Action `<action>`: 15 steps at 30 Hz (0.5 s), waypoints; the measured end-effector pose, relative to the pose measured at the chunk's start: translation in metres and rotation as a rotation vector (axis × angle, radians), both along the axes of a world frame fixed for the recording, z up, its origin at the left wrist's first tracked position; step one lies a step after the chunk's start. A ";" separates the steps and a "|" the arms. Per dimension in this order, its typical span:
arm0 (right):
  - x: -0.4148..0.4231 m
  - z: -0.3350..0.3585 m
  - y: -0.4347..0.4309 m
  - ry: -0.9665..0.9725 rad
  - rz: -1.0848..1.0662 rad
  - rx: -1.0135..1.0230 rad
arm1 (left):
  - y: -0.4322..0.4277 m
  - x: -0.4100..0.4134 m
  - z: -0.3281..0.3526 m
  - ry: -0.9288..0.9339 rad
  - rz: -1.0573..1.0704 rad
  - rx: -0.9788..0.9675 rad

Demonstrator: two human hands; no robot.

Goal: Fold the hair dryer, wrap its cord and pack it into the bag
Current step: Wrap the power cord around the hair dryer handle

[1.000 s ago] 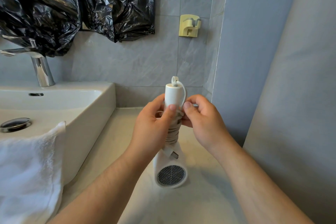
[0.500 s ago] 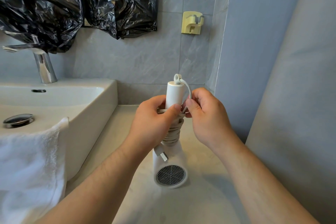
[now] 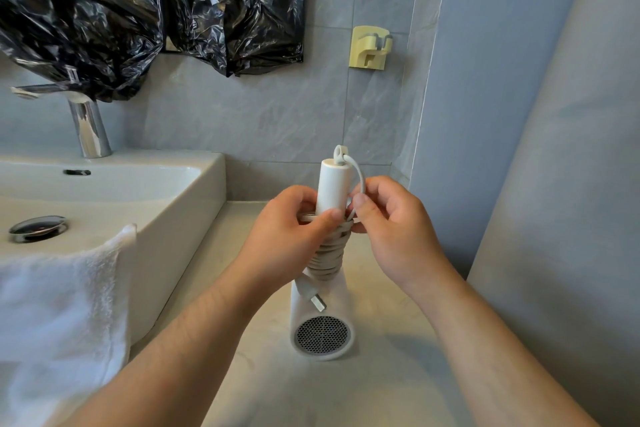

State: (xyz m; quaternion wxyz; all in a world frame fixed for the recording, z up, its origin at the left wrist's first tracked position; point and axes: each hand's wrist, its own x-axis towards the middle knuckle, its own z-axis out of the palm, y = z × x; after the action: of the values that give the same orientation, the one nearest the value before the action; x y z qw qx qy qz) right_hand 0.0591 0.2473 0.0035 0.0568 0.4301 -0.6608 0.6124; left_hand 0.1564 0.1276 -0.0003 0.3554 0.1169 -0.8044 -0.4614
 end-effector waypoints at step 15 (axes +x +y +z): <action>-0.003 0.001 0.004 -0.013 -0.027 0.098 | -0.023 0.031 0.031 0.028 -0.316 0.488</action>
State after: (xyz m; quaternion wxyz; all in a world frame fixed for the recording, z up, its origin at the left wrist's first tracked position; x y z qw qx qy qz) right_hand 0.0563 0.2511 0.0043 0.0396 0.4196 -0.6959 0.5814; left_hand 0.1876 0.1043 0.0307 0.2516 0.0660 -0.6729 -0.6925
